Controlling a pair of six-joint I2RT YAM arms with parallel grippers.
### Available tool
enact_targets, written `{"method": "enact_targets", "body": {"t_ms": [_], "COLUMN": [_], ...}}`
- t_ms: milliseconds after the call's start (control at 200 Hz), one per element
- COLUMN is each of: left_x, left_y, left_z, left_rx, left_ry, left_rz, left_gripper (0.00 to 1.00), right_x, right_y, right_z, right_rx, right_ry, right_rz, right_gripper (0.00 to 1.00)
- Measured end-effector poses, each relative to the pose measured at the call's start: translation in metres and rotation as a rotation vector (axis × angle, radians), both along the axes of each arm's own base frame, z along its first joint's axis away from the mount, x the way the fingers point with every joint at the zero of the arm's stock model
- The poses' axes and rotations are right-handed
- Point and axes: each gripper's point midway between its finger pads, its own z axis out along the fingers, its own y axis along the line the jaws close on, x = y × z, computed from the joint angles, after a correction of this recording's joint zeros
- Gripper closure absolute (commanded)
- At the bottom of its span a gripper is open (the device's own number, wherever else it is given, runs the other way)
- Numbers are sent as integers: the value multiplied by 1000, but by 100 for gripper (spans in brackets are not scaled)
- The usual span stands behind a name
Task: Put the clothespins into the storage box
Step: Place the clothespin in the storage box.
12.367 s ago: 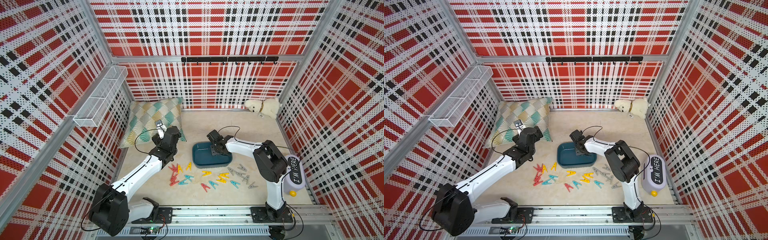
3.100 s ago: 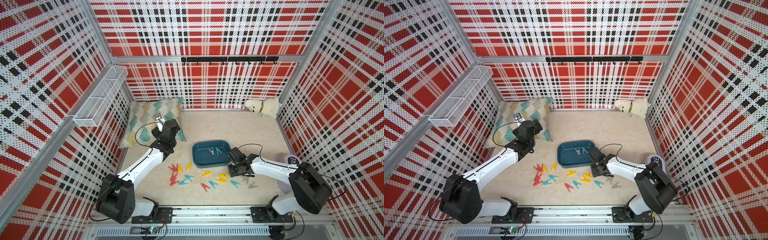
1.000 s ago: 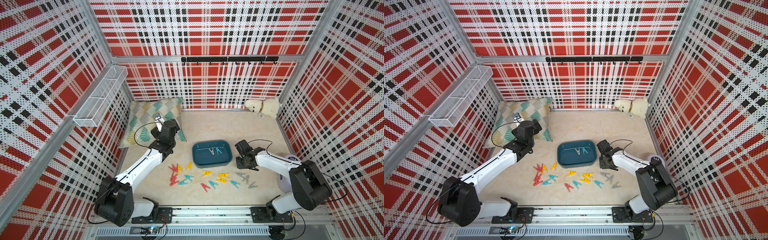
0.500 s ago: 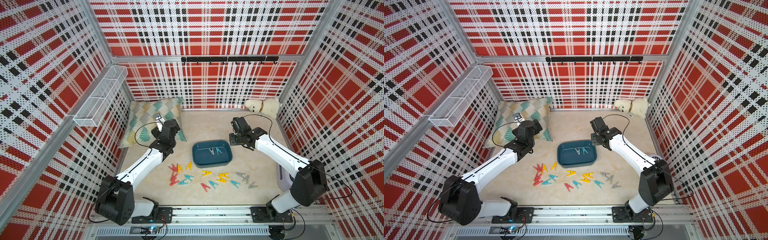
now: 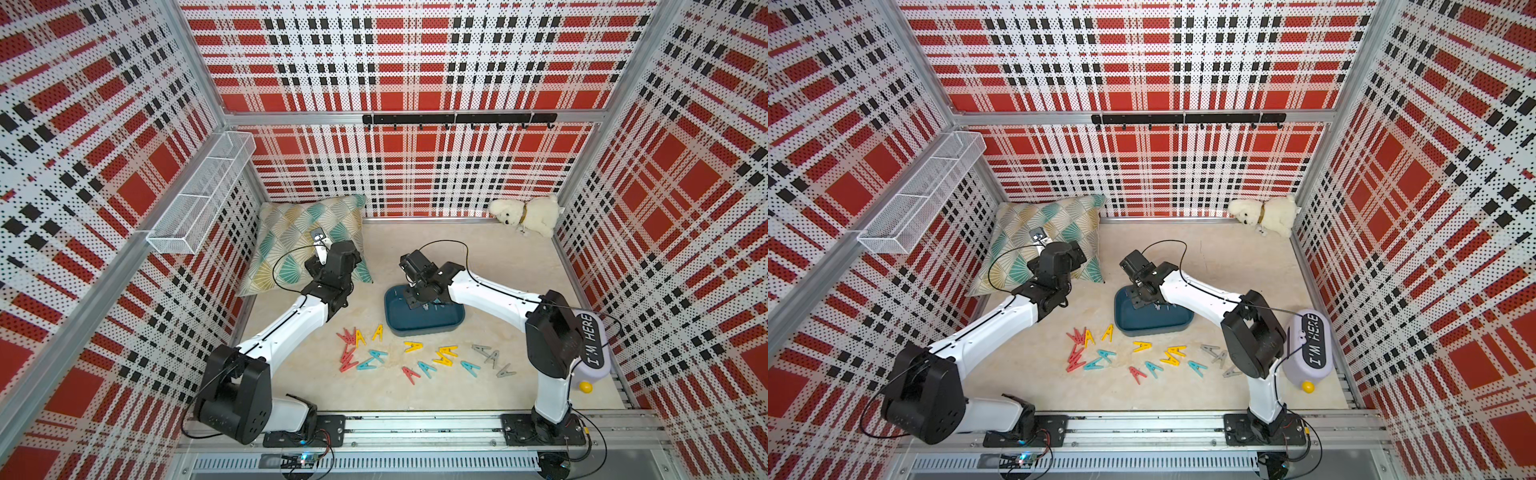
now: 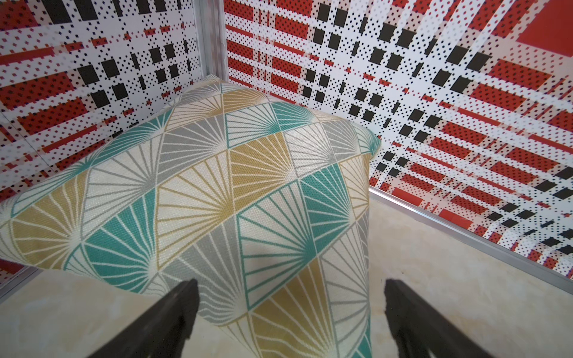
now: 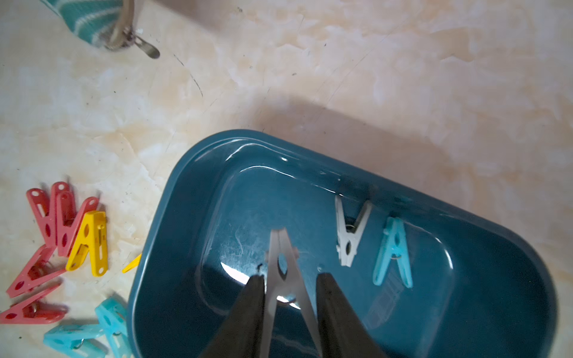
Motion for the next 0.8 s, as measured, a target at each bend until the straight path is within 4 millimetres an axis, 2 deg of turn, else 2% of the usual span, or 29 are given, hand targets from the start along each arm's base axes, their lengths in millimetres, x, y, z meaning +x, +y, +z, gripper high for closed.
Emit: {"method": "enact_targets", "body": {"t_ms": [200,391,541,656,797], "left_x": [0,0,-1,-2,-4], "left_y": [0,0,1,2,3], "left_z": [0,0,1,5,9], "left_rx": [0,0,2,-1,-1], "left_ry": [0,0,-1,-11,-20], "left_rz": [0,0,3,5,8], "left_gripper": [1,1,1,1,1], "right_x": [2,5,10,12,3], "right_y": [2,2,1,-3,-21], "right_z": [-39,-58,-58,-55,-30], "right_rx": [-37,-55,-42,-40,-15], "right_ry": [51,68,60,57,35], "right_rz": [-7,-20,-34,-42,-53], "right_gripper": [65,65,61,53,44]}}
